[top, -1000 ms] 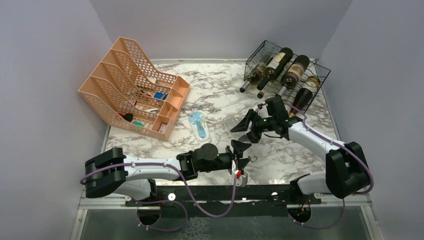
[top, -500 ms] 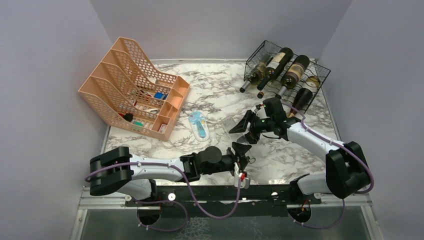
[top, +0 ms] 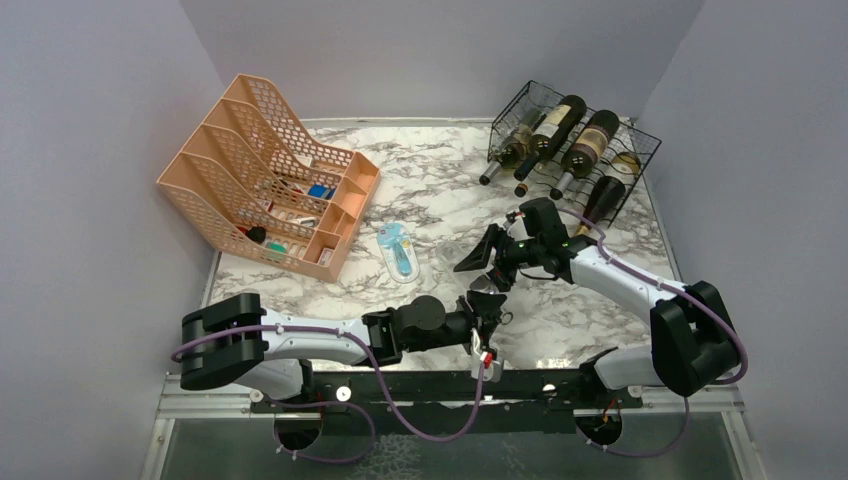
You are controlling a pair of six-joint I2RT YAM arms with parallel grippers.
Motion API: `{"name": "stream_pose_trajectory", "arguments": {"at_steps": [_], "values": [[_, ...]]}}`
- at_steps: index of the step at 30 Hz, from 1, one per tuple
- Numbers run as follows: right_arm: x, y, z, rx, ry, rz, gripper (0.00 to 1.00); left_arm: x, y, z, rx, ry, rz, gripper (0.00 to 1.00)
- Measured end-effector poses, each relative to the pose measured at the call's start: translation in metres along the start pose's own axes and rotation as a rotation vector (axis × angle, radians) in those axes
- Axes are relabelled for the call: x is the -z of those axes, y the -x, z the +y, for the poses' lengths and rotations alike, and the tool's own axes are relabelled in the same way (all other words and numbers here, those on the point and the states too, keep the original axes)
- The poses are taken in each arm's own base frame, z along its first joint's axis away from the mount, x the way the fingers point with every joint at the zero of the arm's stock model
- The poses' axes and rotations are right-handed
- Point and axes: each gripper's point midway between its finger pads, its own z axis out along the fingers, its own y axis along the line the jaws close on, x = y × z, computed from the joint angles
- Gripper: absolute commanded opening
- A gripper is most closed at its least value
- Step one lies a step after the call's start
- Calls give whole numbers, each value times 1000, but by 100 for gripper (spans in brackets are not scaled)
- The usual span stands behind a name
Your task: Take the wine bottle off the wine rack
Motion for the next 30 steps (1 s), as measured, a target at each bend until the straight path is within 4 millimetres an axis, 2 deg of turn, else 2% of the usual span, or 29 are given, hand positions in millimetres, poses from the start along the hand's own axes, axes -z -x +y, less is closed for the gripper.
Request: {"name": "stream_pose_trajectory", "arguments": {"at_steps": [1, 3, 4, 7, 13, 17, 21, 26, 30], "values": [[0, 0, 0, 3, 0, 2, 65, 0, 1, 0, -3, 1, 0, 9], [0, -1, 0, 14, 3, 5, 89, 0, 1, 0, -3, 0, 2, 7], [0, -1, 0, 22, 6, 7, 98, 0, 0, 0, -3, 1, 7, 4], [1, 0, 0, 76, 1, 2, 99, 2, -6, -2, 12, -1, 36, 0], [14, 14, 3, 184, -70, -76, 99, 6, -9, 4, 24, 24, 64, 0], [39, 36, 21, 284, -118, -200, 100, 10, -9, 10, 55, 47, 74, 0], [71, 58, 41, 382, -186, -345, 99, 13, -11, 24, 113, 95, 91, 0], [119, 75, 54, 471, -304, -527, 100, 19, -21, 62, 227, 205, 109, 0], [148, 78, 59, 519, -348, -625, 99, 31, -50, 110, 386, 357, 152, 0]]}}
